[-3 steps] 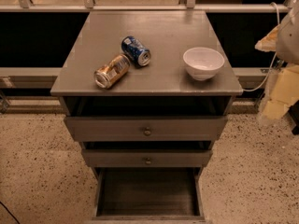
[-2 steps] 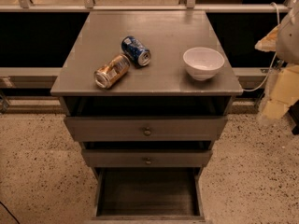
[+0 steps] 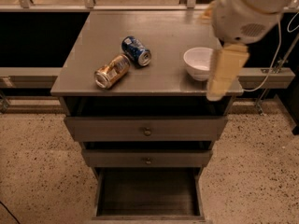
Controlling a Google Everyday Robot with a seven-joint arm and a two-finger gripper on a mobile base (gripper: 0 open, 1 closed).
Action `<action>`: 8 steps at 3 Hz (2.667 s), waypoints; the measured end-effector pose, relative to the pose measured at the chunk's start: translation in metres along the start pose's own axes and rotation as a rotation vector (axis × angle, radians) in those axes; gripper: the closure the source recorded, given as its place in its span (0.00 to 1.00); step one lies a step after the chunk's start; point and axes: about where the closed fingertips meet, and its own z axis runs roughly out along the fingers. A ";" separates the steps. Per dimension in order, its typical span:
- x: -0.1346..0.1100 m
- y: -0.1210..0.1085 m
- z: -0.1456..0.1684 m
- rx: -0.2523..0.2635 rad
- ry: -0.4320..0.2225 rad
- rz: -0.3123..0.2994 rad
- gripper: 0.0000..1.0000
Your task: Place orange can into bottom drawer
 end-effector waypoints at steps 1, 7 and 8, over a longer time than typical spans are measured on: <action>-0.013 -0.004 0.003 0.005 0.001 -0.045 0.00; -0.185 -0.074 0.214 -0.279 -0.106 -0.933 0.00; -0.198 -0.086 0.237 -0.305 -0.096 -0.962 0.00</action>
Offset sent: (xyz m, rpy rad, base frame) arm 0.0231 0.0415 -0.0178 -0.1646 0.1047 0.2691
